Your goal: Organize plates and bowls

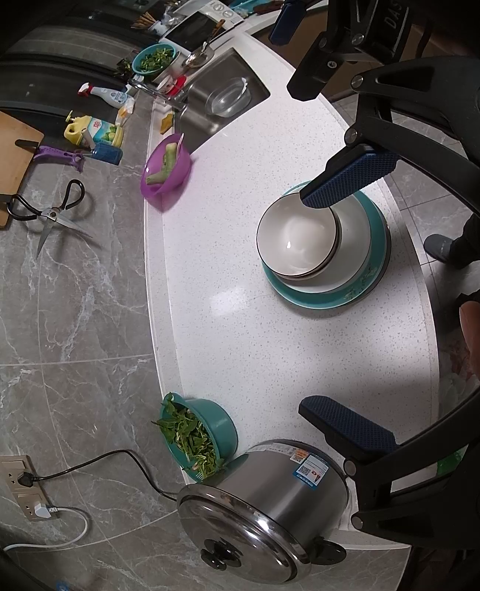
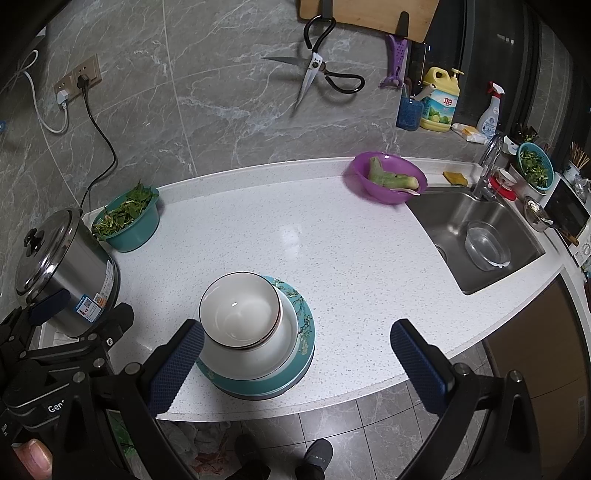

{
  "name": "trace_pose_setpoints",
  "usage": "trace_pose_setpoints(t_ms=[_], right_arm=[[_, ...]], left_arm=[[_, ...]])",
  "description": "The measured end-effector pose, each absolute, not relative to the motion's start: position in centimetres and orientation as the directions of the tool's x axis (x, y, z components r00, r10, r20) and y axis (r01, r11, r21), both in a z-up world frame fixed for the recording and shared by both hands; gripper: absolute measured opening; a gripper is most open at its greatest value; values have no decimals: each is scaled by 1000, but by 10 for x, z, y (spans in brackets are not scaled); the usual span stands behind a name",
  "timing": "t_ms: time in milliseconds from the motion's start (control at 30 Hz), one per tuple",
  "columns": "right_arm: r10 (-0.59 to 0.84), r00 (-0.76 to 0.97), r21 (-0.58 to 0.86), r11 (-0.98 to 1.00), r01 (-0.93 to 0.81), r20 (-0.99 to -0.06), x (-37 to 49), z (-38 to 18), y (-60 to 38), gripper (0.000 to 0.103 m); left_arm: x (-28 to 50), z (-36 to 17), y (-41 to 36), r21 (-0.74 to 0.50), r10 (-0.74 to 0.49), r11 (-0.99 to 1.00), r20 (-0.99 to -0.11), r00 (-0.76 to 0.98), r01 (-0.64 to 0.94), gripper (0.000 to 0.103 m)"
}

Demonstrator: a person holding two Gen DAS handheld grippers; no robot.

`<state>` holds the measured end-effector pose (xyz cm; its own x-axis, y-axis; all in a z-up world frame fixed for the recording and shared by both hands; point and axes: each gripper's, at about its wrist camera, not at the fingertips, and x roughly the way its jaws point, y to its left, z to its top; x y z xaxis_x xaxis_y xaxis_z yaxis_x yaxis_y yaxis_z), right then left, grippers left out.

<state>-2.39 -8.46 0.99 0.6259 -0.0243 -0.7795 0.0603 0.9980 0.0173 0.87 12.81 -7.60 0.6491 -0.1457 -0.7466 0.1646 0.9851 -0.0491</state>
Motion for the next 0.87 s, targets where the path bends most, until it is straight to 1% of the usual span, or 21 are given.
trace_pose_setpoints(t_ms=[867], right_arm=[[-26, 622, 15, 998, 60, -783, -23, 7, -84, 103]], left_arm=[[11, -79, 126, -47, -138, 987, -745, 652, 156, 103]])
